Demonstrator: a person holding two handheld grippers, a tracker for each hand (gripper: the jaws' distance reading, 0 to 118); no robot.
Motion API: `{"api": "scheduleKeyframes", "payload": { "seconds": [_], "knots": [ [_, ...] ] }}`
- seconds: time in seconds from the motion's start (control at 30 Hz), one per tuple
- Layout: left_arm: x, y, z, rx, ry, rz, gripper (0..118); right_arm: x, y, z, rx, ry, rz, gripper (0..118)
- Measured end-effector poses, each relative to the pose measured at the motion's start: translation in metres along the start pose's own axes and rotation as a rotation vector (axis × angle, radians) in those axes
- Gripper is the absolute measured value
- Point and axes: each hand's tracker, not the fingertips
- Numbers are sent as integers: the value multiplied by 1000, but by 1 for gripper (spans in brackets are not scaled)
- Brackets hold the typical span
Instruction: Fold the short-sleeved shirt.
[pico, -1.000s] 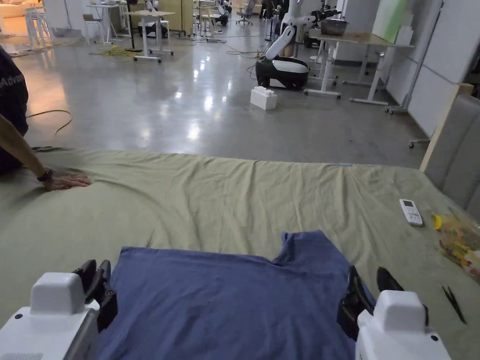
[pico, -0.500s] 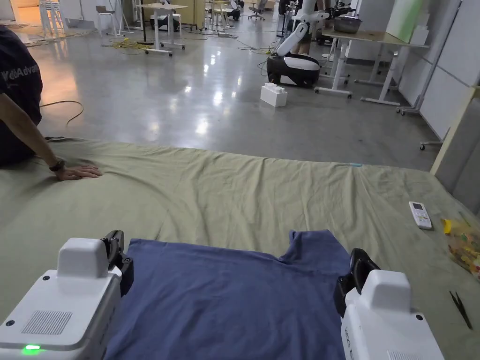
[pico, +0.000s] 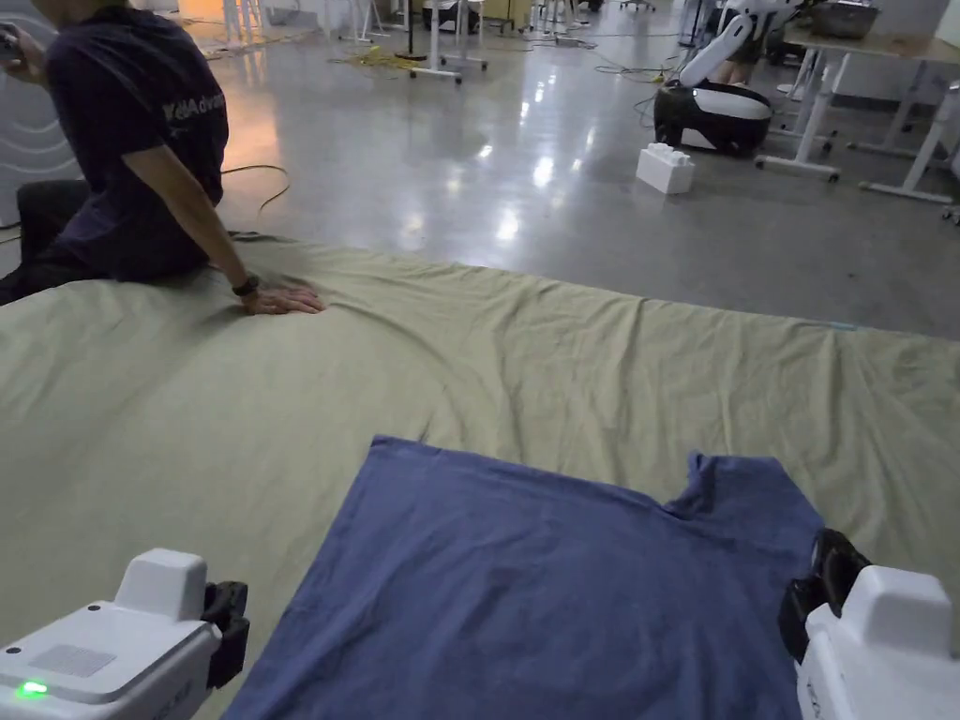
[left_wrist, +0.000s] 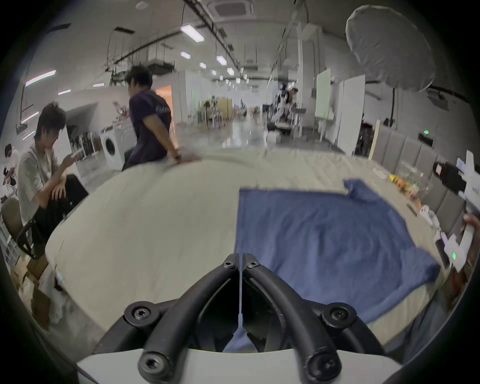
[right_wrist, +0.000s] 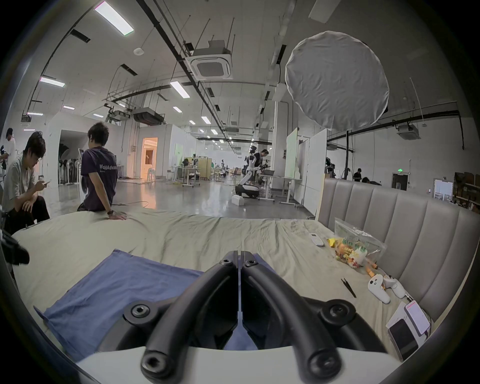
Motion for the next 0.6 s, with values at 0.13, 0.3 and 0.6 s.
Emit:
{"api": "scheduleKeyframes", "payload": {
  "seconds": [0.13,0.3,0.6],
  "knots": [
    [-23,-35,-2,-126,7,83,23,-6,-10,-2,-34,16,7,2],
    [-28,-62,-5,-227,-23,119,61,-11,-18,-1,-63,30,5,2],
    [-26,-68,-52,-312,-18,200,61,-7,-25,-1,-93,31,12,2]
  ]
}}
